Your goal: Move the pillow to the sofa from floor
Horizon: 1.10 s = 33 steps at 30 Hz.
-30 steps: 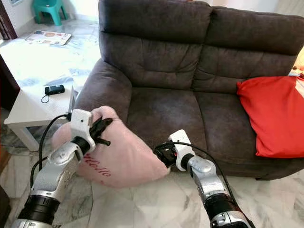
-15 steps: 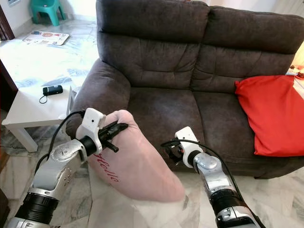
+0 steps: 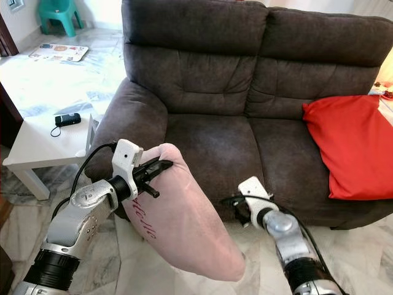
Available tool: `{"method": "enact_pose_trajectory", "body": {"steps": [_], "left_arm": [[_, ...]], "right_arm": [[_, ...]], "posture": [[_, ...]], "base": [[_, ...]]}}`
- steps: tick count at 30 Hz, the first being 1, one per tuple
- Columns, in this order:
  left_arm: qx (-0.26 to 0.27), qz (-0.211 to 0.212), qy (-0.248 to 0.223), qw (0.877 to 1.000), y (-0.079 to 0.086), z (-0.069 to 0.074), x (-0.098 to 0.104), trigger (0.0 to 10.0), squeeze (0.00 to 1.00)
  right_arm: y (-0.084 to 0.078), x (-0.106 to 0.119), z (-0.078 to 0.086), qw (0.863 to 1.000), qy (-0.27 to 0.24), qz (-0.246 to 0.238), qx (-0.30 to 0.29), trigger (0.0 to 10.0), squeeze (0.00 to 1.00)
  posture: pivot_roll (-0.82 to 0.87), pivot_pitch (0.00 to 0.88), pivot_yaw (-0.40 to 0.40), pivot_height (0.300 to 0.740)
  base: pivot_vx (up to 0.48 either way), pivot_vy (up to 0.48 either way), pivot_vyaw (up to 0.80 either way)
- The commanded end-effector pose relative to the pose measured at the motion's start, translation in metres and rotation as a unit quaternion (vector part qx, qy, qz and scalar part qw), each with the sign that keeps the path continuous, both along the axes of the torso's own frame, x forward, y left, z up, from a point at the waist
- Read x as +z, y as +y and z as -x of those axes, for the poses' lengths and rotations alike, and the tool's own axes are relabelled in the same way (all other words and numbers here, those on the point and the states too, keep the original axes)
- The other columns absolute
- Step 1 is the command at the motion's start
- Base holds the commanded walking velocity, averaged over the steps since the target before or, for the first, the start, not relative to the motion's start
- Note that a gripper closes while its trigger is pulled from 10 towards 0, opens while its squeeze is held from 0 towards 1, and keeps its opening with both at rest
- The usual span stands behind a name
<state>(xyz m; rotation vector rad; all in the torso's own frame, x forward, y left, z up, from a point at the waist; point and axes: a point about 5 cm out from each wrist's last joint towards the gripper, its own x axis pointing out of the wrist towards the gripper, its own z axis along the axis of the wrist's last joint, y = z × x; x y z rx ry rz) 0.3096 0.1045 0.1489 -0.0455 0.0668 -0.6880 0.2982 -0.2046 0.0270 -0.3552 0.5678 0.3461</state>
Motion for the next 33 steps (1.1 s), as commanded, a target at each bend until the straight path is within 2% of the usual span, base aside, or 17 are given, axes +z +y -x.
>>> {"method": "enact_pose_trajectory", "body": {"steps": [1, 6, 10, 11, 12, 13, 18, 23, 24, 26, 28, 29, 30, 31, 33], "left_arm": [[-0.011, 0.031, -0.064, 0.997, -0.006, -0.004, 0.034, 10.0, 0.0], [-0.005, 0.03, -0.067, 0.997, -0.001, -0.004, 0.037, 10.0, 0.0], [-0.003, 0.031, -0.068, 0.997, 0.001, -0.004, 0.038, 10.0, 0.0], [-0.003, 0.031, -0.068, 0.997, 0.001, -0.004, 0.039, 10.0, 0.0], [-0.001, 0.031, -0.068, 0.997, 0.001, -0.004, 0.039, 10.0, 0.0], [0.0, 0.031, -0.068, 0.997, 0.001, -0.005, 0.039, 10.0, 0.0], [0.003, 0.031, -0.068, 0.997, 0.001, -0.007, 0.04, 10.0, 0.0], [0.028, 0.034, -0.077, 0.996, 0.002, -0.012, 0.044, 10.0, 0.0], [0.038, 0.033, -0.08, 0.996, 0.003, -0.014, 0.046, 10.0, 0.0], [0.038, 0.033, -0.08, 0.996, 0.003, -0.014, 0.046, 10.0, 0.0], [0.056, 0.039, -0.083, 0.994, 0.006, -0.017, 0.048, 10.0, 0.0], [0.063, 0.034, -0.082, 0.994, 0.007, -0.019, 0.048, 10.0, 0.0], [0.071, 0.029, -0.082, 0.994, 0.009, -0.02, 0.047, 10.0, 0.0], [0.078, 0.028, -0.08, 0.993, 0.01, -0.021, 0.046, 10.0, 0.0], [0.09, 0.028, -0.078, 0.992, 0.012, -0.023, 0.045, 10.0, 0.0]], "right_arm": [[0.002, 0.003, -0.001, 1.0, -0.005, -0.003, 0.01, 10.0, 1.0], [0.005, -0.005, 0.007, 0.998, 0.033, 0.006, 0.047, 10.0, 1.0], [0.004, -0.01, 0.01, 0.995, 0.057, 0.038, 0.072, 10.0, 1.0], [0.002, -0.011, 0.011, 0.993, 0.062, 0.056, 0.081, 10.0, 1.0], [-0.004, -0.017, 0.017, 0.982, 0.075, 0.124, 0.117, 10.0, 1.0], [-0.007, -0.018, 0.018, 0.978, 0.077, 0.143, 0.128, 10.0, 1.0], [-0.01, -0.02, 0.021, 0.978, 0.084, 0.14, 0.128, 10.0, 1.0], [-0.01, -0.026, 0.027, 0.973, 0.099, 0.159, 0.133, 10.0, 1.0], [-0.01, -0.025, 0.023, 0.975, 0.083, 0.167, 0.119, 10.0, 1.0], [-0.01, -0.025, 0.023, 0.975, 0.083, 0.167, 0.119, 10.0, 1.0], [-0.008, -0.017, 0.014, 0.984, 0.044, 0.154, 0.074, 10.0, 1.0], [-0.004, -0.012, 0.008, 0.99, 0.021, 0.132, 0.056, 10.0, 1.0], [-0.001, -0.006, 0.002, 0.992, -0.007, 0.118, 0.044, 10.0, 0.16], [0.001, 0.0, -0.002, 0.994, -0.03, 0.103, 0.03, 10.0, 0.0], [0.004, 0.01, -0.011, 0.995, -0.064, 0.076, -0.003, 10.0, 0.0]], "posture": [[0.09, 0.0, -0.069, 0.74], [0.1, 0.0, -0.074, 0.74], [0.11, 0.0, -0.077, 0.74], [0.1, 0.0, -0.077, 0.74], [0.1, 0.0, -0.074, 0.74], [0.1, 0.0, -0.073, 0.74], [0.1, 0.0, -0.066, 0.74], [0.1, 0.0, -0.061, 0.74], [0.1, 0.0, -0.062, 0.74], [0.1, 0.0, -0.062, 0.74], [0.1, 0.0, -0.058, 0.74], [0.09, 0.0, -0.058, 0.74], [0.09, 0.0, -0.06, 0.74], [0.09, 0.0, -0.06, 0.74], [0.09, 0.0, -0.062, 0.74]], "base": [[0.0, 0.0, 0.0], [0.0, 0.0, 0.0], [0.0, 0.0, 0.0], [0.0, 0.0, 0.0], [0.0, 0.0, 0.0], [0.0, 0.0, 0.0], [0.0, 0.0, 0.0], [0.0, 0.0, 0.0], [0.0, 0.0, 0.0], [0.0, 0.0, 0.0], [0.0, 0.0, 0.0], [0.0, 0.0, 0.0], [0.0, 0.0, 0.0], [0.0, 0.0, 0.0], [0.0, 0.0, 0.0]]}}
